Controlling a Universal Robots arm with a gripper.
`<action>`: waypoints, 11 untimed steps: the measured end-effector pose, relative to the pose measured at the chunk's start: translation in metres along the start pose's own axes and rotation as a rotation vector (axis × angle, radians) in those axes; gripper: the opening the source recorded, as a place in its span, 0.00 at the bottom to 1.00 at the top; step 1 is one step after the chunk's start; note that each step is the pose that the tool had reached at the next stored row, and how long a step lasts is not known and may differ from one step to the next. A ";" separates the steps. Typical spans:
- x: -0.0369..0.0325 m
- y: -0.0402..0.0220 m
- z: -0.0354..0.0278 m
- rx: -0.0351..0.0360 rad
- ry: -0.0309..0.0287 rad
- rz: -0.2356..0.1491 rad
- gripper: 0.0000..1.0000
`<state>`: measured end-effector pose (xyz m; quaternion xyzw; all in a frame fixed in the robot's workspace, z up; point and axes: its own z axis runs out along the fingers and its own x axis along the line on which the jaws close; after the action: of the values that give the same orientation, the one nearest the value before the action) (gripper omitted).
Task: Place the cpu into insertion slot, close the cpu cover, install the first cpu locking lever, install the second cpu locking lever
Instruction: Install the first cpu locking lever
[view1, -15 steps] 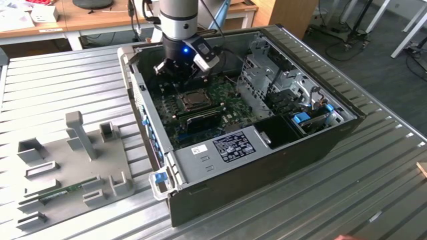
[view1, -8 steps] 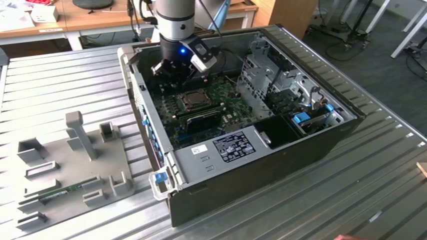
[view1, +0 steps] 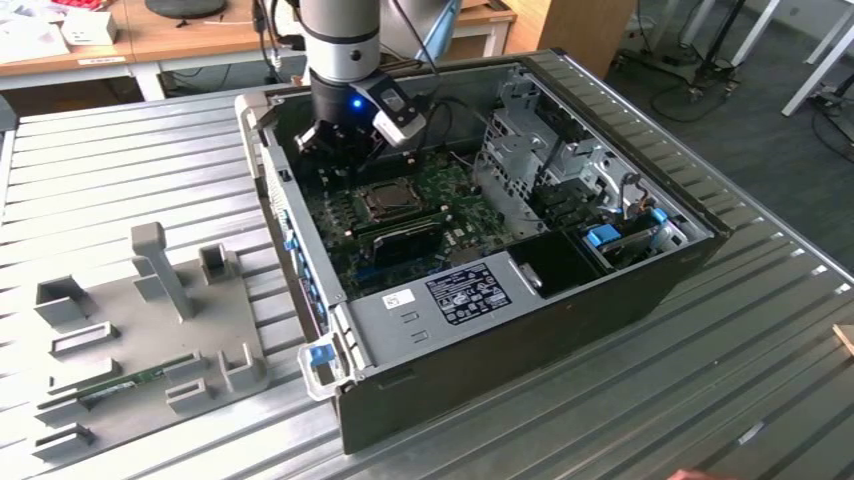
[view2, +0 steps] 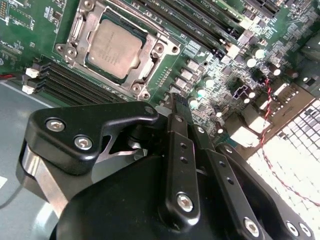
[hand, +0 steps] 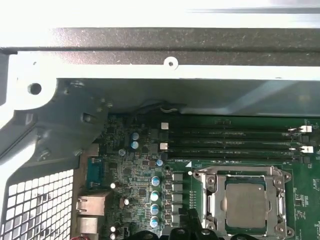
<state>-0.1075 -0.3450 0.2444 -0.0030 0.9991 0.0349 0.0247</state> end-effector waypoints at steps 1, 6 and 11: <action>0.0000 0.0001 -0.0008 -0.0001 -0.0001 0.000 0.10; -0.0004 0.0006 -0.0087 -0.0002 -0.0001 0.000 0.10; -0.0005 0.0009 -0.0120 -0.0003 -0.0003 0.000 0.10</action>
<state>-0.1075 -0.3449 0.2565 -0.0030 0.9991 0.0350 0.0249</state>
